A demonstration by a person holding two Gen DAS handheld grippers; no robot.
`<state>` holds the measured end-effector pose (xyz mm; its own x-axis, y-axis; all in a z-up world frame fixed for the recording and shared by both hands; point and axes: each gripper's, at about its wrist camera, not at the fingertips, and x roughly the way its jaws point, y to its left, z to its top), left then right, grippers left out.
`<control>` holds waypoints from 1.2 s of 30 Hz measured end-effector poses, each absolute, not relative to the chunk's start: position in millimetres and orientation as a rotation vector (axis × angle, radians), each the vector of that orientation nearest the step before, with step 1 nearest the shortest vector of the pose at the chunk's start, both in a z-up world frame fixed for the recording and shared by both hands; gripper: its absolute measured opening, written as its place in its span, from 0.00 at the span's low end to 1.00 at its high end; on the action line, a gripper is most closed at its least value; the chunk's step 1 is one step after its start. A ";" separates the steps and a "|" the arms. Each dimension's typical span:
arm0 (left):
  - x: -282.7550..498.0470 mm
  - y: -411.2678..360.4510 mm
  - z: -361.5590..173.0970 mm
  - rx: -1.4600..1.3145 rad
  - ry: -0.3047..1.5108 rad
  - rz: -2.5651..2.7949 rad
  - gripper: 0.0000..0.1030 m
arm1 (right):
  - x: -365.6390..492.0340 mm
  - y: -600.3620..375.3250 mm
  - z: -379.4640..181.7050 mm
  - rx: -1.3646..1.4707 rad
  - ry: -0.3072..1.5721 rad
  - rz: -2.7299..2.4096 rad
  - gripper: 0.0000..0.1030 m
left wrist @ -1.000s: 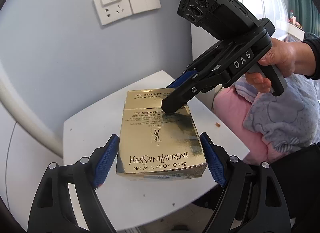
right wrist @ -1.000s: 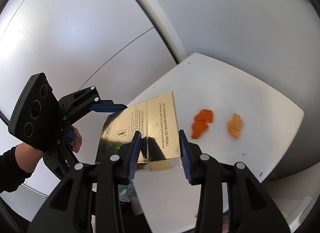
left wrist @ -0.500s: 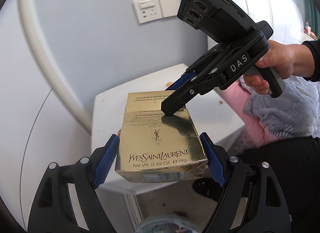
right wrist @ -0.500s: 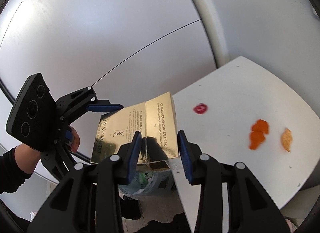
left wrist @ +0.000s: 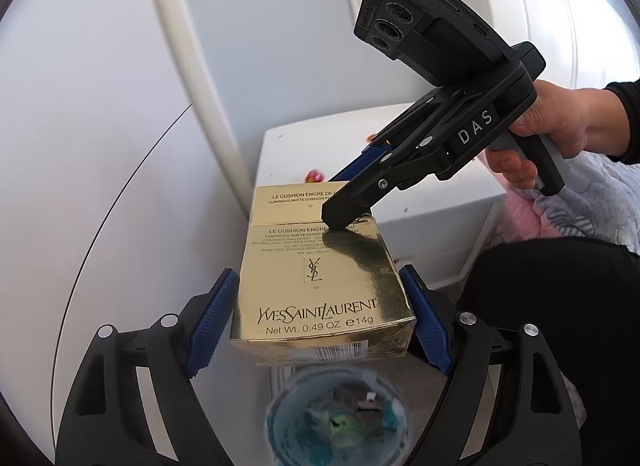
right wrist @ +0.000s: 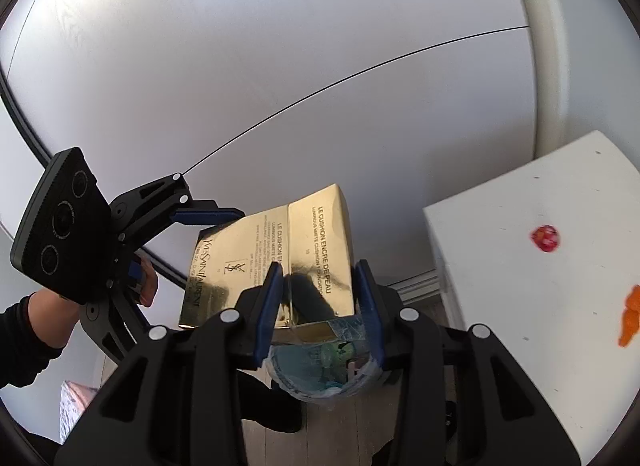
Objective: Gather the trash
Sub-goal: 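Lift the gold box with both tools and carry it over the bin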
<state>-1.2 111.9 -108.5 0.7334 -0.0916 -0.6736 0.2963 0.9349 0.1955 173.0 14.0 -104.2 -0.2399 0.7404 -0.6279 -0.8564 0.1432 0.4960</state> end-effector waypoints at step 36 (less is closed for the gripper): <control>-77.7 205.7 -306.6 -0.076 0.945 -0.126 0.76 | 87.4 126.0 -309.1 -0.419 1.376 1.572 0.36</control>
